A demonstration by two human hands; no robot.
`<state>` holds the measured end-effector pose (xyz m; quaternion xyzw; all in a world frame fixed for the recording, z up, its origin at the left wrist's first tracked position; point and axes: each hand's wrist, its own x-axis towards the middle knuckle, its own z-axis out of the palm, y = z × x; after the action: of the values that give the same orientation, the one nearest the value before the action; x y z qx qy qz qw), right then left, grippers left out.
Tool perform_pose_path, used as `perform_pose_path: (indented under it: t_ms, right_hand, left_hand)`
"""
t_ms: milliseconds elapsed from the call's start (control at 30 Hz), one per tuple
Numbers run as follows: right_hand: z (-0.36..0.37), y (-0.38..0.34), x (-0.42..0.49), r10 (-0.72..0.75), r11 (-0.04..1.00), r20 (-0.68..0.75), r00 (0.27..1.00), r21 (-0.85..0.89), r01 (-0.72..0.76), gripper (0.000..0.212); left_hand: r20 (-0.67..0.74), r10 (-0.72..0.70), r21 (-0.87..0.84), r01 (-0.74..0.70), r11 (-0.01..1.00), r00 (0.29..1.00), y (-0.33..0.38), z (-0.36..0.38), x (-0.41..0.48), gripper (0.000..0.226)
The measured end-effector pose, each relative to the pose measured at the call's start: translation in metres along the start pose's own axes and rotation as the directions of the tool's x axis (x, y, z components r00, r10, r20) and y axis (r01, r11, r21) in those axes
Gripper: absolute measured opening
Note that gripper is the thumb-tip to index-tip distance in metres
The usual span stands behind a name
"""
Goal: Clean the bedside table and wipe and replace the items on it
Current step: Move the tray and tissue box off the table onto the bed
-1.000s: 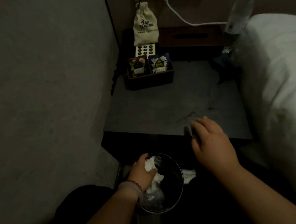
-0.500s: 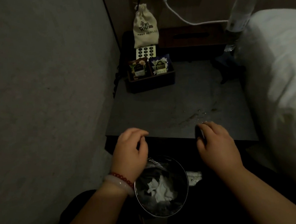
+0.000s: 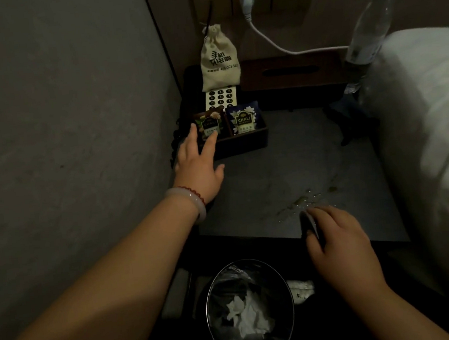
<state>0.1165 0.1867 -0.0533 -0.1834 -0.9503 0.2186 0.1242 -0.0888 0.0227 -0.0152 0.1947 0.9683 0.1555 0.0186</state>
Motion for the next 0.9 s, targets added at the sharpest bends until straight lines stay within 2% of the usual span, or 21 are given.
perform_pose_path:
  t_ms: [233,467,567,667,733,800,900]
  right_hand:
    - [0.002,0.002,0.003,-0.012,0.999,-0.017,1.000,0.035,0.012,0.038]
    - [-0.002,0.001,0.007,0.025,0.996,-0.036,0.999,0.084,-0.022,0.047]
    - [-0.008,-0.004,0.012,0.022,0.993,-0.063,0.998,0.114,-0.014,0.056]
    - [-0.018,-0.013,0.025,0.049,0.988,-0.045,0.998,0.147,-0.042,0.075]
    - [-0.027,-0.017,0.037,0.074,0.970,-0.032,0.997,0.234,-0.064,0.087]
    - [-0.036,-0.017,0.049,0.103,0.907,0.004,0.995,0.409,-0.096,0.092]
    - [-0.051,-0.011,0.059,0.200,0.756,0.120,0.972,0.612,-0.231,0.079]
  left_hand:
    - [-0.049,-0.068,-0.131,0.061,0.989,0.996,0.002,-0.005,0.031,0.034]
    - [-0.124,0.030,-0.172,-0.051,0.984,0.992,0.009,-0.010,-0.001,0.027]
    - [-0.131,0.049,-0.214,-0.076,0.974,0.990,0.019,-0.011,-0.023,0.024]
    - [-0.118,0.047,-0.270,-0.078,0.960,0.992,0.034,-0.006,-0.048,0.020]
    - [-0.106,0.058,-0.289,-0.086,0.953,0.993,0.044,0.000,-0.062,0.019]
    - [-0.108,0.097,-0.284,-0.124,0.951,0.989,0.052,0.004,-0.074,0.018]
    - [-0.125,0.166,-0.273,-0.195,0.942,0.978,0.063,0.004,-0.082,0.015]
